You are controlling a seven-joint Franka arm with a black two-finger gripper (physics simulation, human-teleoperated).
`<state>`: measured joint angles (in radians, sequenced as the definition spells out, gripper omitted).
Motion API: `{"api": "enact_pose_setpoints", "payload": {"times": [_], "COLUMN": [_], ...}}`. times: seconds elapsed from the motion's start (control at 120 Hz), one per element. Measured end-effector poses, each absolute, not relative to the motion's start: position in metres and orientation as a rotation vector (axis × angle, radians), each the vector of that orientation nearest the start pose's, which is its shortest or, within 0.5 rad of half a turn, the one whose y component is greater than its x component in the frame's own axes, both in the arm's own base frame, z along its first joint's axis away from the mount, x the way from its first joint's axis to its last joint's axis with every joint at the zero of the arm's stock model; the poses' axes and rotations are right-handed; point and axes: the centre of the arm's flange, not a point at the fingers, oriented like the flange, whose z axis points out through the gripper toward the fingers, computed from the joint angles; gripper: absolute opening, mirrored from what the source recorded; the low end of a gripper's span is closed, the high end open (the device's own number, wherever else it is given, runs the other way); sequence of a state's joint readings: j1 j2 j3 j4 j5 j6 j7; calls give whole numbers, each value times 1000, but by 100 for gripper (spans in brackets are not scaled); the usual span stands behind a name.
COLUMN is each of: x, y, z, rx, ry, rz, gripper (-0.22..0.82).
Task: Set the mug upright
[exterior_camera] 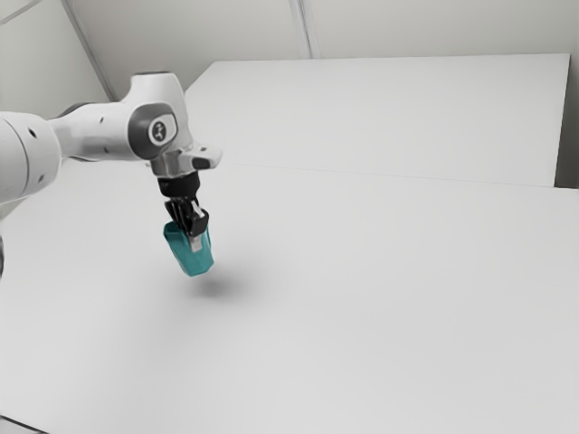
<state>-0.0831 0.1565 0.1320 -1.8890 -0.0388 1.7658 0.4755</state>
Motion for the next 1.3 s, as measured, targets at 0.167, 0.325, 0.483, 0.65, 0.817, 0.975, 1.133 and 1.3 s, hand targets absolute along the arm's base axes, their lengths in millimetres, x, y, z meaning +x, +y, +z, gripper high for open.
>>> {"api": "enact_pose_setpoints", "payload": {"times": [0.167,0.325,0.483,0.65,0.817,0.975,1.133,1.3], "x": [566,569,569,569,570,567,565,565], "y": [23,23,22,22,19,14,13,12], "z": [386,375,365,356,351,346,343,353], "rx": [-3124,-3123,-3122,-3122,-3125,-3134,-3139,-3146], "ry": [581,522,475,437,414,395,376,362], "rz": [452,465,481,487,482,493,500,472], "gripper": [-18,-18,-18,-18,-17,0,30,47]}}
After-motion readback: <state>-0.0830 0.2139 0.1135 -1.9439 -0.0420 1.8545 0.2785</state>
